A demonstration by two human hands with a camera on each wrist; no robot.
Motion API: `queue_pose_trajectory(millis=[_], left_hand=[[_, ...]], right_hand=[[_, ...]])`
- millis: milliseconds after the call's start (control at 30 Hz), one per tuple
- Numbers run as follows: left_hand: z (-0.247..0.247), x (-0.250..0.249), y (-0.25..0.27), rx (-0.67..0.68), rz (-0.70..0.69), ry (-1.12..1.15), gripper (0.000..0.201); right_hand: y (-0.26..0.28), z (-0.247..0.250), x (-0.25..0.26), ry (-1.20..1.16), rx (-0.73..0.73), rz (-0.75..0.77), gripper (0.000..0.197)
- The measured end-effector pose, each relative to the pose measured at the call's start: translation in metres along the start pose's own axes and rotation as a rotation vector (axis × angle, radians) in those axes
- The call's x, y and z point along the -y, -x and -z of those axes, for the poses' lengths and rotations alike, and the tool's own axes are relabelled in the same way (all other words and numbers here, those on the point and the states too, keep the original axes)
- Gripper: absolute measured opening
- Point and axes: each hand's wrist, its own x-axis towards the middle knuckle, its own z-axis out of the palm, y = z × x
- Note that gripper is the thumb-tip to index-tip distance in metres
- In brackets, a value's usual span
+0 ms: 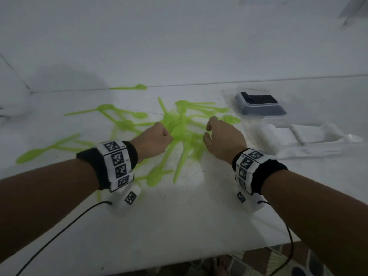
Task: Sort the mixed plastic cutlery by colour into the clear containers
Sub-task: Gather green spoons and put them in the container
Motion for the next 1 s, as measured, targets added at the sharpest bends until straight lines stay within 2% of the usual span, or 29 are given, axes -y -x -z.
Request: queue_pose_trajectory(millis=[33, 100, 167, 233, 333, 467, 567, 667, 700, 767, 900, 1000], left_hand=[[0.005, 0.009, 0.004, -0.004, 0.022, 0.008, 0.016], [0.013, 0.027, 0.011, -0.036, 0.063, 0.032, 0.014], [0.02, 0.044, 0.017, -0.06, 0.095, 0.067, 0.014], [0.023, 0.056, 0.023, -0.057, 0.085, 0.107, 0.019], [0.025, 0.067, 0.034, -0.016, -0.072, 0.02, 0.027], [0.03, 0.075, 0.048, 0.102, -0.422, -0.429, 0.028], [0.031, 0.074, 0.049, 0.174, -0.534, -0.775, 0.043], [0.022, 0.064, 0.045, 0.228, -0.585, -1.102, 0.061], [0.019, 0.06, 0.041, 0.22, -0.595, -1.138, 0.064], [0.017, 0.053, 0.033, 0.206, -0.597, -1.144, 0.057], [0.016, 0.045, 0.019, 0.214, -0.648, -1.174, 0.037], [0.02, 0.038, 0.017, 0.244, -0.709, -1.23, 0.038]], right_hand=[[-0.002, -0.002, 0.008, -0.034, 0.006, 0.046, 0.018], [-0.004, -0.007, 0.023, -0.046, 0.12, 0.099, 0.016], [-0.005, -0.013, 0.036, 0.048, 0.259, 0.094, 0.023], [-0.008, -0.017, 0.045, 0.145, 0.312, 0.074, 0.034], [-0.015, -0.017, 0.051, 0.188, 0.325, 0.046, 0.04], [-0.02, -0.01, 0.054, 0.094, 0.382, -0.022, 0.032], [-0.022, -0.004, 0.057, -0.015, 0.37, -0.081, 0.032], [-0.021, -0.002, 0.062, -0.188, 0.349, -0.124, 0.012], [-0.019, -0.001, 0.064, -0.278, 0.346, -0.152, 0.009], [-0.015, 0.0, 0.067, -0.378, 0.333, -0.184, 0.019], [-0.006, 0.004, 0.065, -0.356, 0.237, -0.19, 0.045], [0.001, 0.007, 0.055, -0.384, 0.16, -0.235, 0.048]])
